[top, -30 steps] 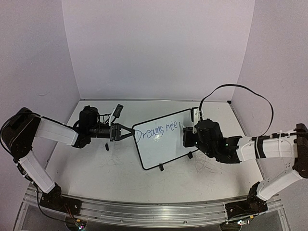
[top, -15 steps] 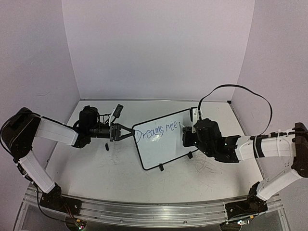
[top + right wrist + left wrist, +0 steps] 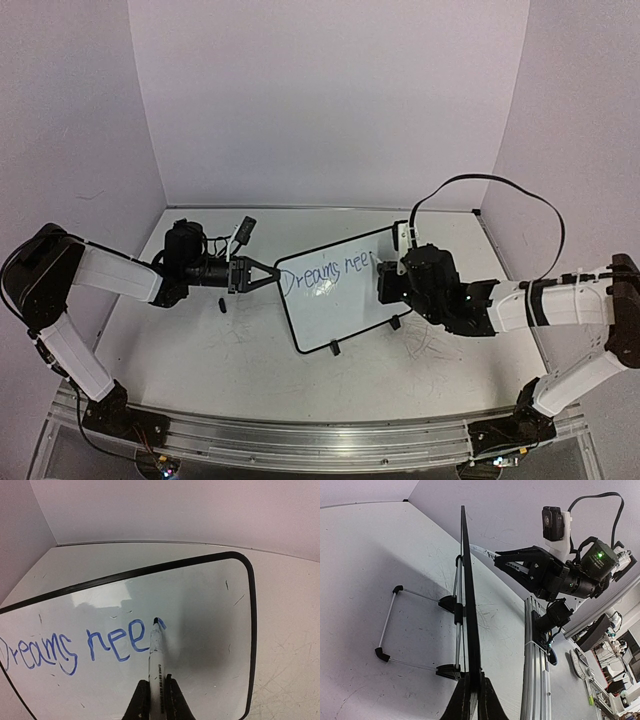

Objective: Write a sentence on the whiteboard

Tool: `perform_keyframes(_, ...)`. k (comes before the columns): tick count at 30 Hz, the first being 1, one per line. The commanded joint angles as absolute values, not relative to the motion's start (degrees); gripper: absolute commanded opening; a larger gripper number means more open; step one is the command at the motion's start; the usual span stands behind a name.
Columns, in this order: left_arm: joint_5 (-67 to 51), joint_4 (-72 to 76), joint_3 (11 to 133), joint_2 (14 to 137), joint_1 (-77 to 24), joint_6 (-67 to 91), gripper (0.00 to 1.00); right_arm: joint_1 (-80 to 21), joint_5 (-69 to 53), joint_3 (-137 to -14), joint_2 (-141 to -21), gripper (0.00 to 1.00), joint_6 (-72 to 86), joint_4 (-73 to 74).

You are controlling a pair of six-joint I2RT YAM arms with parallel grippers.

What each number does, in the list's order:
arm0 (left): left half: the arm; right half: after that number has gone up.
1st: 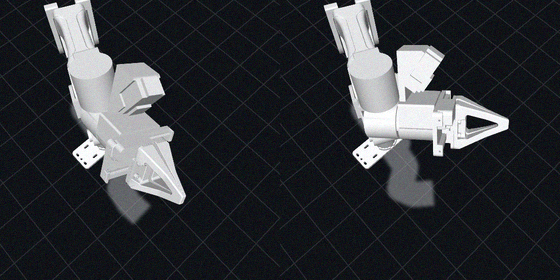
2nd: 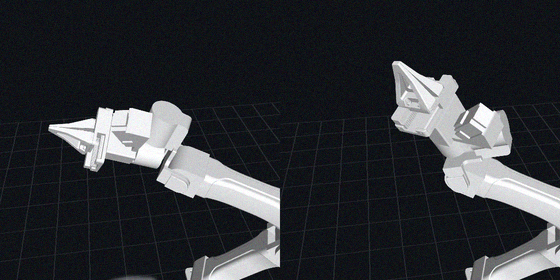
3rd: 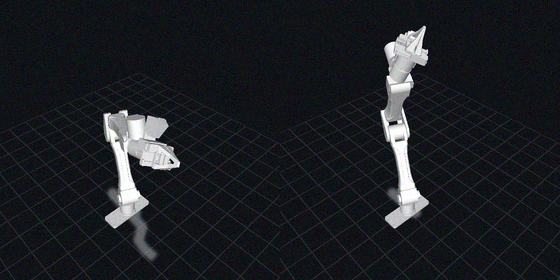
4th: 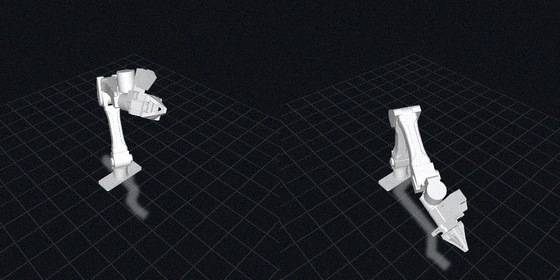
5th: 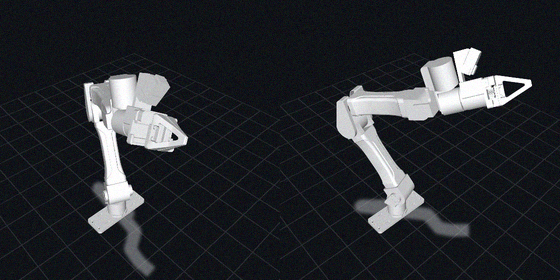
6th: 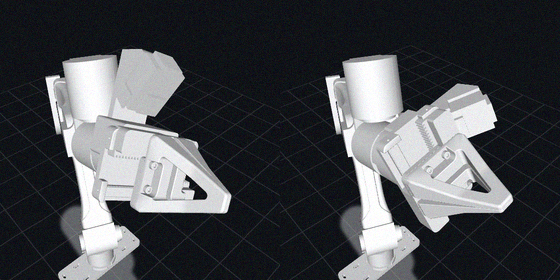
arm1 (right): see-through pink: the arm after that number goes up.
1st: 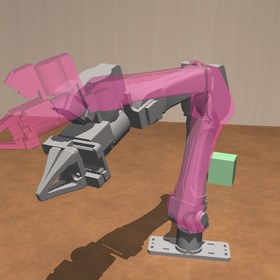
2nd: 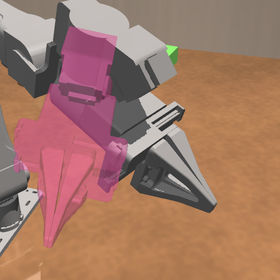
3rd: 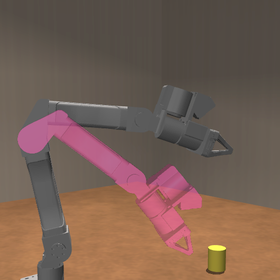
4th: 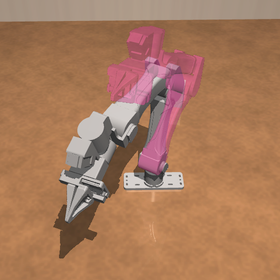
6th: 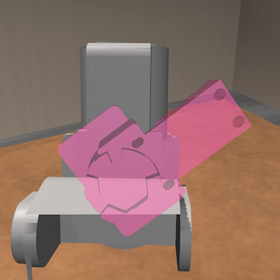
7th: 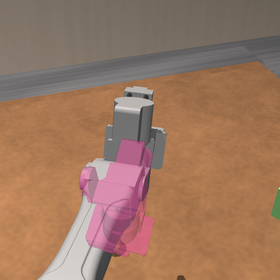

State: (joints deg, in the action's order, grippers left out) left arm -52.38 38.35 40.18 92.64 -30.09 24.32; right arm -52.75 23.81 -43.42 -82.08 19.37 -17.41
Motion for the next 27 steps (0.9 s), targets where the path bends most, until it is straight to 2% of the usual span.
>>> perform_keyframes(1,-55.46,37.67,42.39,92.12,-30.07,25.22,0.00,-52.58,21.76,-43.04,-82.65,0.00,20.12,-18.37)
perform_keyframes(15,-55.58,37.70,42.37,92.24,-30.10,25.39,0.00,-52.85,22.67,-39.73,-81.22,0.00,22.36,-17.16)
perform_keyframes(27,-55.92,37.68,42.39,92.30,-30.06,25.57,0.00,-52.53,26.59,-44.11,-82.49,0.00,19.88,-18.47)
